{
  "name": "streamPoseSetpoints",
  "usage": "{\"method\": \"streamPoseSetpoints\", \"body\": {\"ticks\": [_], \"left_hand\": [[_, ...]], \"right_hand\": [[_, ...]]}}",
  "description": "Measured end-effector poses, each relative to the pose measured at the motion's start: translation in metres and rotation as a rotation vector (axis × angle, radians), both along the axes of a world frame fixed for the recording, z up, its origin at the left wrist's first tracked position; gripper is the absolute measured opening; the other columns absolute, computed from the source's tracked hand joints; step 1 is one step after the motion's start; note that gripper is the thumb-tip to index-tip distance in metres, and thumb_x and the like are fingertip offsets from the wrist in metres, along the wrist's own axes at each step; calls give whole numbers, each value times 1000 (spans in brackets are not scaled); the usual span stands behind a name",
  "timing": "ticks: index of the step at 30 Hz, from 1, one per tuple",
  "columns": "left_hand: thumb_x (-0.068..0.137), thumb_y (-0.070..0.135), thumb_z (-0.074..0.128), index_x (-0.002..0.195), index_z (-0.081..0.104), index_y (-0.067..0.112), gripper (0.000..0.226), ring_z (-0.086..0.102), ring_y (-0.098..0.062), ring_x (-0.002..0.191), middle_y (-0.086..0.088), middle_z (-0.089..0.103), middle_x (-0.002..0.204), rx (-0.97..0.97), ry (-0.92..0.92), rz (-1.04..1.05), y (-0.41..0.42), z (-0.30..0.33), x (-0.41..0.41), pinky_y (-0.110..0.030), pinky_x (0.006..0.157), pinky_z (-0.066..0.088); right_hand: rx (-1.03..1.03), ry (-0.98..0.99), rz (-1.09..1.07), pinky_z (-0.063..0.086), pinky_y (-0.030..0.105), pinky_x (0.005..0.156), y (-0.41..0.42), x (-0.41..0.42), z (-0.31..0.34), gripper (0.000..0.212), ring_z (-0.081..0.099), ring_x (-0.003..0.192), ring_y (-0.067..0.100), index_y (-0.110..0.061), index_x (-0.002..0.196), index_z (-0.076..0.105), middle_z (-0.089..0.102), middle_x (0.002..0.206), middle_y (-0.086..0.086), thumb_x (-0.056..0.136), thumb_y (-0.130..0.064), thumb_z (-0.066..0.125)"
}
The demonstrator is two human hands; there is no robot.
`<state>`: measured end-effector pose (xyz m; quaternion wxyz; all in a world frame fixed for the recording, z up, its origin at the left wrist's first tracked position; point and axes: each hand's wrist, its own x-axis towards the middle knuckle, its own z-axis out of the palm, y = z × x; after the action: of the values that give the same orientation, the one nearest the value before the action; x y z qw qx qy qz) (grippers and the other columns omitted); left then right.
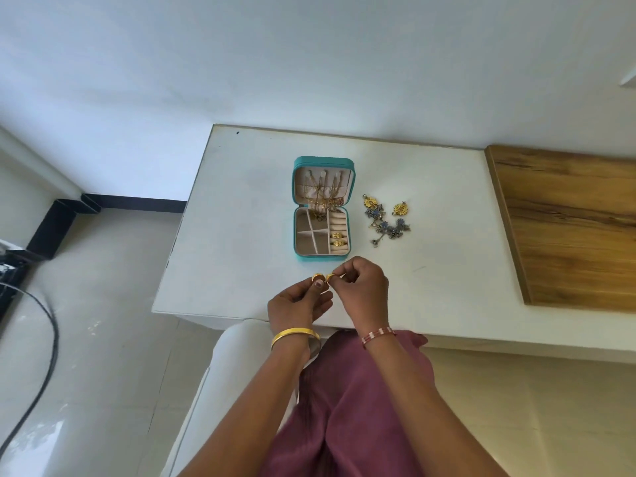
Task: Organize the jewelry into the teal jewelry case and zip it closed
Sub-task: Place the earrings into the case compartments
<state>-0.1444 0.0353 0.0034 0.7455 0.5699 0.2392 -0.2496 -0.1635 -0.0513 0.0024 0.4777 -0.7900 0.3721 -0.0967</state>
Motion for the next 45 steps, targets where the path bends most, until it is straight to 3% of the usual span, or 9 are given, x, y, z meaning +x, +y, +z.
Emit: {"method": "streamPoseSetpoints", "body": {"ticks": [6,11,16,23,28,32,38,43,45], "left_hand": [[75,-8,65,91,66,-5,17,69,-18,59,-12,68,73,-8,-5,31,5,0,1,-26,61,59],[75,-9,64,94,65,-6,19,68,-13,55,-11,68,76,13,-54,5,9,-1,6,-21,58,57],[76,-8,64,96,66,-5,21,67,-9,53,-9,68,77,80,-127,-65,12,-5,9,-19,59,57],[76,-7,65,95,68,0,20,65,-8,54,7,69,58,116,-217,-134,11,-7,15,-17,57,55],[76,-5,65,98,66,-2,23,65,-5,53,-6,67,79,152,-261,-168,6,-7,19,-16,58,55],[76,-6,65,99,66,-4,22,65,-4,51,-10,66,84,150,-264,-162,4,-7,19,-15,57,55],[77,-6,64,98,65,-5,21,65,-7,50,7,67,51,97,-191,-90,5,-11,25,-17,56,56],[80,-3,62,103,63,-7,24,65,-6,51,-5,66,66,77,-150,-62,0,-14,36,-18,57,56],[79,-5,62,102,63,-6,23,65,-6,51,-4,66,65,66,-152,-52,-3,-13,43,-18,57,56]], "right_hand": [[-37,4,35,41,4,52,8,-4,6,6,51,54,3,-7,75,64,54,59,-6,76,-2,67],[35,22,82,57,34,66,6,-7,10,4,59,60,15,-10,78,66,63,67,1,77,-10,69],[60,53,132,55,32,68,-3,-5,16,7,65,64,24,-11,73,65,65,70,3,76,-9,71],[191,69,236,58,25,63,-10,-1,23,18,63,53,13,-2,97,69,65,66,4,79,-4,68],[131,113,296,56,21,61,-18,3,26,15,63,56,13,1,93,70,67,74,10,79,-2,67],[157,142,338,56,30,68,-24,4,28,13,62,60,19,0,90,70,66,72,9,76,1,69],[291,53,240,57,18,58,-37,7,30,17,61,58,17,7,91,67,66,79,15,74,8,68],[45,-18,123,57,32,70,-56,36,15,14,61,64,19,0,88,68,70,86,18,76,7,65],[-124,-29,140,53,26,70,-59,48,8,12,60,69,15,-2,89,70,71,87,15,77,2,67]]}}
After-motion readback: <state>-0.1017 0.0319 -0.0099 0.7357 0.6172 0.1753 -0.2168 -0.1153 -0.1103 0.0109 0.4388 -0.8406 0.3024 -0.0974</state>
